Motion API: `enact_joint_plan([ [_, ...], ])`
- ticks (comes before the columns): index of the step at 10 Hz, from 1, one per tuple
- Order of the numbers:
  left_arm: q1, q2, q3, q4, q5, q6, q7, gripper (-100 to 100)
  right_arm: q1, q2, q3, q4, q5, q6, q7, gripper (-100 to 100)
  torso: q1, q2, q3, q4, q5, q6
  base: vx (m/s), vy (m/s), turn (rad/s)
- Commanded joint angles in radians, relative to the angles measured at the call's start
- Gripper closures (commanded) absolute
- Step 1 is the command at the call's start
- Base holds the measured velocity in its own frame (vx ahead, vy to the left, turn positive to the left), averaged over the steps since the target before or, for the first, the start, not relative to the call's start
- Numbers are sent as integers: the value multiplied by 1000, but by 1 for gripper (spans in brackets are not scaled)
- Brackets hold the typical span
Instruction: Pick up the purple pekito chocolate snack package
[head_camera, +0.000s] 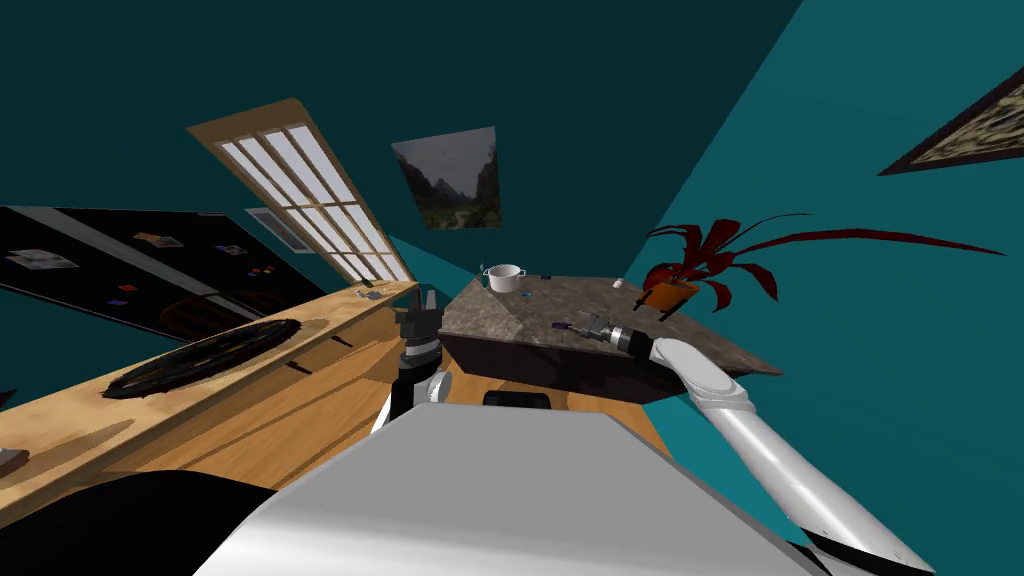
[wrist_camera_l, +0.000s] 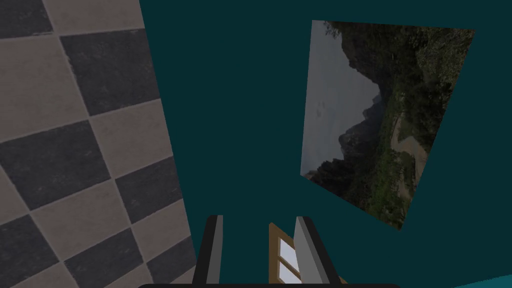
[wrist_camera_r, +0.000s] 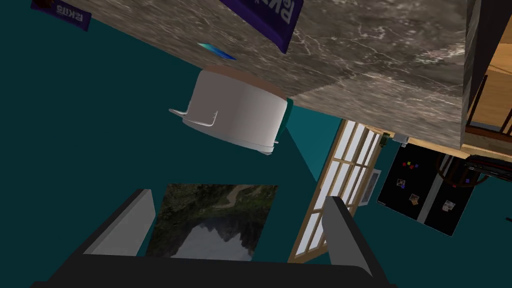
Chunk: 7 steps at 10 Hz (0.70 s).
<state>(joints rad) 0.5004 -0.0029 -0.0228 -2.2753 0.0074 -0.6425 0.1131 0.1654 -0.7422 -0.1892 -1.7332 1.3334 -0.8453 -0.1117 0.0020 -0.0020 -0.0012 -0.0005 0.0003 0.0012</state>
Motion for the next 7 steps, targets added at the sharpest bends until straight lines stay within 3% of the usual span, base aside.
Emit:
enact_joint_plan([
  [1, 0, 0, 0, 0, 0, 0, 0, 0, -12, -49, 0, 47, 50, -41, -8, -100, 0, 0, 0, 0, 0, 0, 4, 24, 263],
  [2, 0, 0, 0, 0, 0, 0, 0, 0, -12, -49, 0, 47, 76, -41, -8, -100, 0, 0, 0, 0, 0, -1, 4, 16, 120],
  [5, 0, 0, 0, 0, 0, 0, 0, 0, -36, -131, 9, 129, 161, -109, -22, -100, 1, 0, 0, 0, 0, 0, 7, 32, 203],
  [6, 0, 0, 0, 0, 0, 0, 0, 0, -36, -131, 9, 129, 184, -109, -22, -100, 2, 0, 0, 0, 0, -1, 11, 33, 140],
  [7, 0, 0, 0, 0, 0, 0, 0, 0, -46, -172, 15, 167, 217, -145, -28, -100, 2, 0, 0, 0, 0, 0, 9, 49, 200],
])
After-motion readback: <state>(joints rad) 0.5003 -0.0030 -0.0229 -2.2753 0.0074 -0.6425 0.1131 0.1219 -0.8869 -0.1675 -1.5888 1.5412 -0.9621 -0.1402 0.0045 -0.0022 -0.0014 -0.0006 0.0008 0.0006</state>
